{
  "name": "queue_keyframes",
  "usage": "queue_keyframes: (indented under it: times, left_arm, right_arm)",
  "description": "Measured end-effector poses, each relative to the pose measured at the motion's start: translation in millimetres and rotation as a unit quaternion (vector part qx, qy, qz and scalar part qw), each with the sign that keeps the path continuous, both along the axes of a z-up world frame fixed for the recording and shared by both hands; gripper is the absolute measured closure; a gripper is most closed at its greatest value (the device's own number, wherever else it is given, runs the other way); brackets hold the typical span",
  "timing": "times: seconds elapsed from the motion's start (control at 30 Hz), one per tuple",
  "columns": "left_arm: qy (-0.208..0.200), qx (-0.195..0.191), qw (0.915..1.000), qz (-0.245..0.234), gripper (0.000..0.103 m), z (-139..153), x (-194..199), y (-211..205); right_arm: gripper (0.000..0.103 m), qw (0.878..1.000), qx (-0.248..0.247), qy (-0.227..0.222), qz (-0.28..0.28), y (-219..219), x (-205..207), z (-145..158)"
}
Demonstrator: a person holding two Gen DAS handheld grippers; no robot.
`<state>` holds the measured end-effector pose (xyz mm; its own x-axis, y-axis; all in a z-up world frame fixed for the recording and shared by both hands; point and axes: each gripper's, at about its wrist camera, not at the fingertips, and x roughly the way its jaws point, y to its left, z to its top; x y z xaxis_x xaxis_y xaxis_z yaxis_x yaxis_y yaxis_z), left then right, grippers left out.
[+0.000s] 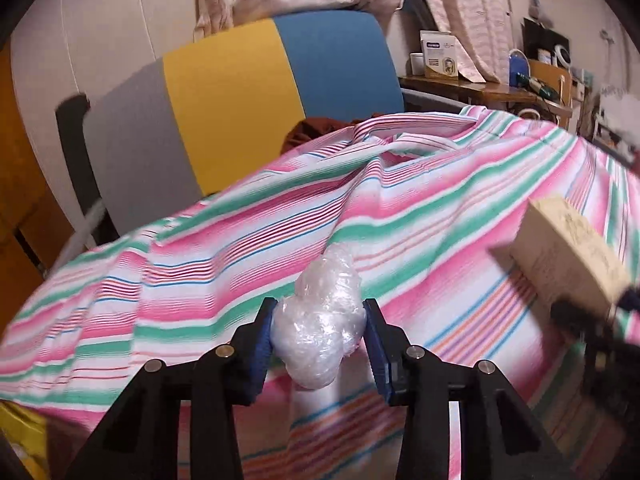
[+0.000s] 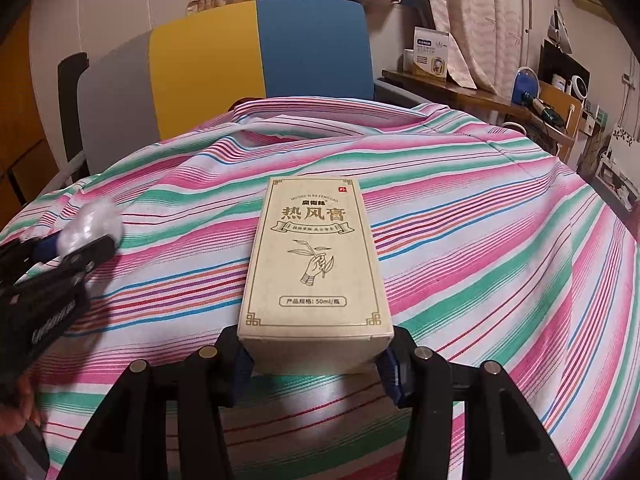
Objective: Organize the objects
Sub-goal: 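Grasp the plastic-wrapped white bundle with the left gripper while the right holds the box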
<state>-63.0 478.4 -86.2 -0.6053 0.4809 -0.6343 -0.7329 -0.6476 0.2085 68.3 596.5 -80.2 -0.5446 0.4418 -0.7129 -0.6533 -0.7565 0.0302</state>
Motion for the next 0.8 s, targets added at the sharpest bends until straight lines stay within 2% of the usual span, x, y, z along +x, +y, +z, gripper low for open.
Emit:
queue_keyframes:
  times: [0.07, 0.2, 0.3, 0.37, 0.47, 0.63, 0.8]
  left_arm:
    - [0.016, -0.007, 0.9998, -0.005, 0.06, -1.2, 10.0, -9.4]
    - [0.055, 0.005, 0.9981, -0.027, 0.06, 3.6, 41.8, -26.9]
    - [0.083, 0.007, 0.9944, -0.065, 0.06, 5.0, 76.5, -34.7]
    - [0.088, 0.012, 0.9929, -0.079, 0.06, 7.1, 88.4, -38.8]
    - [0.063, 0.033, 0.995, -0.07, 0.06, 12.2, 92.3, -53.2]
    - [0.015, 0.064, 0.9977, -0.016, 0.06, 17.2, 85.0, -83.5]
    - [0.01, 0.07, 0.9974, -0.011, 0.06, 17.3, 99.2, -105.6]
  right_arm:
    - [0.051, 1.0, 0.003, -0.001, -0.002, -0.5, 0.3, 0.2]
    - [0.051, 1.0, 0.012, -0.001, -0.004, -3.0, 1.6, 2.0]
    - [0.051, 1.0, 0.028, 0.003, -0.004, -8.2, 3.1, 6.5]
    - [0.051, 0.999, 0.042, 0.008, -0.001, -13.1, 4.1, 10.5]
    - [0.051, 0.998, 0.06, 0.014, 0.005, -20.7, 5.8, 15.9]
    - [0.051, 0.997, 0.07, 0.014, 0.015, -30.4, 7.8, 19.6]
    - [0.051, 0.997, 0.078, 0.01, 0.022, -39.3, 10.1, 21.7]
